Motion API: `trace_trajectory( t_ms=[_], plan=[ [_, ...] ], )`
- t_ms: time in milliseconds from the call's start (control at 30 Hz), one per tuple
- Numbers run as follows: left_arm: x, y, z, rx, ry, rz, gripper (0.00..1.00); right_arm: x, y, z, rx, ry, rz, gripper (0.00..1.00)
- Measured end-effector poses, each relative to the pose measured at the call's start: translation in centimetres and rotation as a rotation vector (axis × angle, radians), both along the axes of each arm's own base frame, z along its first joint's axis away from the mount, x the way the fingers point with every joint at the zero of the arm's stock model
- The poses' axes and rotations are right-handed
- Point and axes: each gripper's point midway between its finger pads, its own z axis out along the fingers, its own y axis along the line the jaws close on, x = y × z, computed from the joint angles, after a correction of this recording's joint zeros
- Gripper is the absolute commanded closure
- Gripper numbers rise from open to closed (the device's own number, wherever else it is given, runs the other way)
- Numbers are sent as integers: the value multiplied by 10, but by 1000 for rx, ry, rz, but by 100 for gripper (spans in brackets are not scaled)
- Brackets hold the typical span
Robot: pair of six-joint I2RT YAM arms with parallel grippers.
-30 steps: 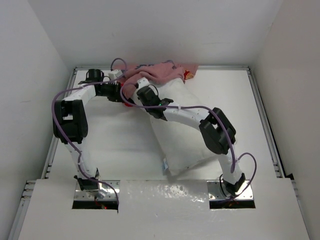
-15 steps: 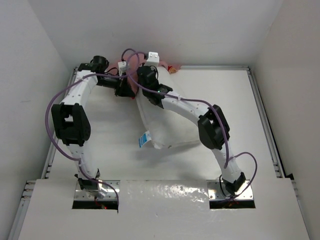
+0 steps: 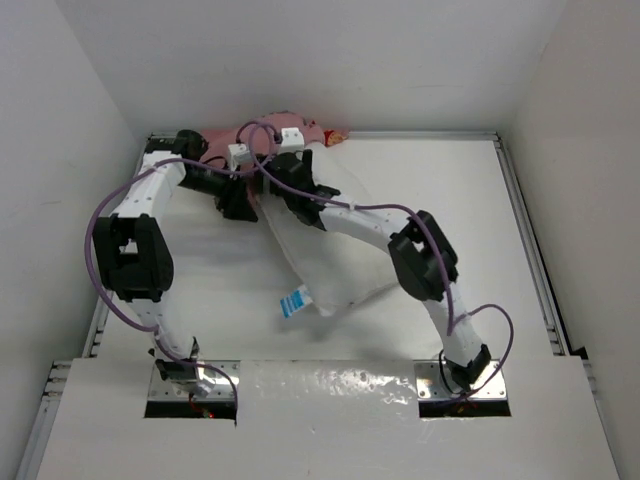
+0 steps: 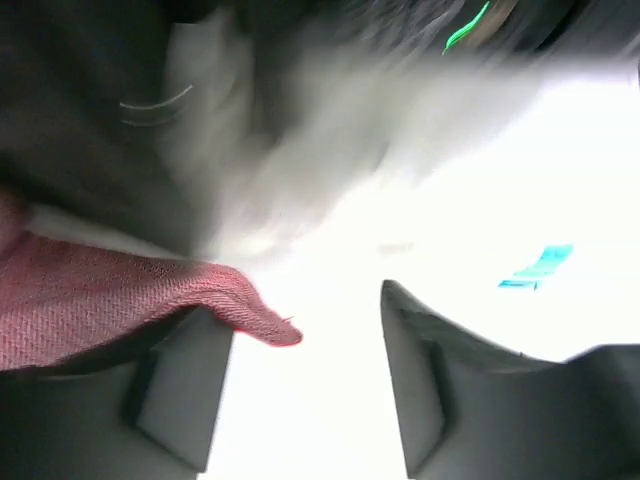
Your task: Put the pillow into the pillowcase
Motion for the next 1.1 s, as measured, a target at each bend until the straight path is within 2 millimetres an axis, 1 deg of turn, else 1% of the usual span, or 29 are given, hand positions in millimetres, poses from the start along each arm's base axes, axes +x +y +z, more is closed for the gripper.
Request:
trace_trajectory(
  t_ms=[33, 67, 100, 133, 200, 233, 267, 300, 333, 367, 400, 433, 467, 500, 533, 567, 600, 667, 733, 800, 833, 867, 900, 933, 967, 1000, 1033, 1067, 1100],
  plan=[
    [-8, 6, -4, 18, 25, 15, 34, -14, -4, -5, -26, 17, 55, 1],
    [-16, 12, -6, 30, 52, 29, 34, -28, -6, -7, -39, 22, 110, 1],
    [-22, 19, -7, 45, 74, 46, 33, -45, -11, -6, -56, 32, 158, 1],
    [-24, 25, -5, 53, 86, 61, 33, -62, -17, -2, -72, 38, 201, 1],
    [-20, 34, 3, 72, 78, 89, 34, -87, -25, 16, -102, 39, 270, 1],
    [-13, 38, 12, 78, 51, 101, 42, -96, -27, 29, -113, 28, 298, 1],
    [-3, 40, 24, 78, 11, 110, 48, -102, -31, 45, -122, 10, 324, 5],
    [7, 40, 39, 72, -42, 111, 53, -108, -34, 60, -134, -12, 351, 30],
    [18, 39, 55, 64, -101, 110, 63, -111, -39, 71, -147, -28, 365, 46],
    [31, 36, 73, 54, -156, 116, 66, -117, -45, 86, -173, -53, 392, 61],
    [44, 33, 87, 54, -205, 130, 68, -120, -52, 95, -193, -66, 404, 73],
    [57, 29, 98, 58, -253, 142, 59, -123, -59, 101, -213, -73, 413, 71],
    [73, 22, 107, 71, -307, 156, 49, -123, -66, 105, -222, -71, 412, 65],
    [85, 14, 111, 83, -344, 164, 43, -121, -74, 107, -230, -64, 404, 35],
    [96, 2, 111, 89, -356, 175, 36, -116, -82, 107, -231, -53, 392, 22],
    [109, -14, 109, 92, -370, 182, 35, -107, -93, 105, -228, -34, 386, 12],
    [121, -27, 101, 97, -372, 198, 33, -93, -108, 100, -214, -7, 356, 2],
    [143, -50, 79, 108, -352, 228, 31, -56, -140, 92, -174, 49, 298, 1],
    [162, -69, 51, 120, -323, 246, 22, -18, -169, 79, -133, 98, 253, 1],
    [172, -80, 26, 136, -299, 246, 12, 12, -191, 63, -101, 136, 215, 1],
    [174, -85, 14, 144, -284, 241, 12, 23, -199, 50, -89, 160, 207, 1],
    [174, -91, 6, 149, -276, 231, 13, 29, -204, 34, -79, 190, 207, 1],
    [175, -95, 1, 151, -282, 225, 14, 31, -204, 18, -71, 226, 215, 1],
    [175, -98, -1, 154, -285, 221, 17, 32, -200, 1, -60, 262, 237, 1],
    [175, -103, -1, 154, -296, 218, 28, 29, -194, -17, -46, 302, 266, 1],
    [177, -107, 1, 150, -310, 217, 34, 25, -185, -35, -28, 346, 298, 1],
    [178, -110, 2, 150, -321, 218, 49, 20, -177, -49, -10, 379, 324, 1],
    [179, -113, 3, 152, -327, 223, 57, 16, -170, -60, 11, 407, 345, 2],
    [179, -114, 3, 155, -334, 222, 67, 12, -162, -68, 36, 429, 367, 5]
  ],
)
